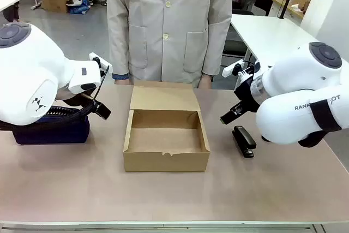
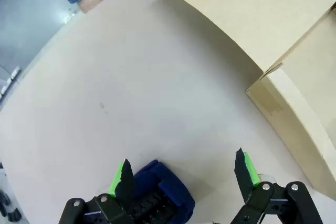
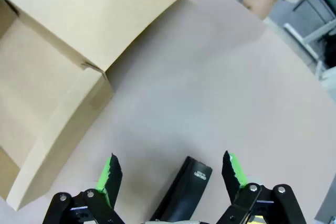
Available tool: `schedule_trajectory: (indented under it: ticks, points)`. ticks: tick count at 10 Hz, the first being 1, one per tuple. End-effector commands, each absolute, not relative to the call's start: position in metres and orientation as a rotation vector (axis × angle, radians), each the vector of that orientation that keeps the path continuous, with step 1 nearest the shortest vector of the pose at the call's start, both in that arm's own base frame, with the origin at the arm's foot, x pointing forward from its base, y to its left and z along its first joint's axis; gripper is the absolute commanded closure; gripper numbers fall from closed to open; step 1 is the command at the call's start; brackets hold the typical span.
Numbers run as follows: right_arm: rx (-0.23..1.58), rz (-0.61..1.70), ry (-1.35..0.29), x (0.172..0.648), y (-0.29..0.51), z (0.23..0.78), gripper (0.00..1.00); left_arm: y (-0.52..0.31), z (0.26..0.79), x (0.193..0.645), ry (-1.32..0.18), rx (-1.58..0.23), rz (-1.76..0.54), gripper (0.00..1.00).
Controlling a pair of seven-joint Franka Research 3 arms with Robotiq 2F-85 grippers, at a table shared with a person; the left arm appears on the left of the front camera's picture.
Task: Pack the item into the box.
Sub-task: Pick up the item indicated by the person and place it inside the Mailer Box.
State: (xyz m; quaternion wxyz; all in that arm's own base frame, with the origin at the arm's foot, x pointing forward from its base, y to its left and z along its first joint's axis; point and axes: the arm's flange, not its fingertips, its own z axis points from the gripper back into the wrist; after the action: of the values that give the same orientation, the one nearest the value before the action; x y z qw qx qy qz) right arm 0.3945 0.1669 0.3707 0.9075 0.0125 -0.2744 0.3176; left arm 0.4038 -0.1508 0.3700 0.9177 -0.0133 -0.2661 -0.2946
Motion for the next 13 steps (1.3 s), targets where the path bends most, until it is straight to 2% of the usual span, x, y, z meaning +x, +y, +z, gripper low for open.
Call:
schedule_trajectory:
  ticks: [1, 12, 13]
  points:
    - [0.026, 0.656, -0.566, 0.394, 0.167, 0.371, 0.00, -0.151, 0.370, 0.404, -0.547, -0.027, -0.606, 0.00]
    - [0.025, 0.657, -0.566, 0.394, 0.167, 0.371, 0.00, -0.151, 0.370, 0.404, -0.547, -0.027, -0.606, 0.00]
    - [-0.013, 0.649, -0.600, 0.378, 0.160, 0.410, 0.00, -0.149, 0.414, 0.382, -0.605, -0.004, -0.640, 0.00]
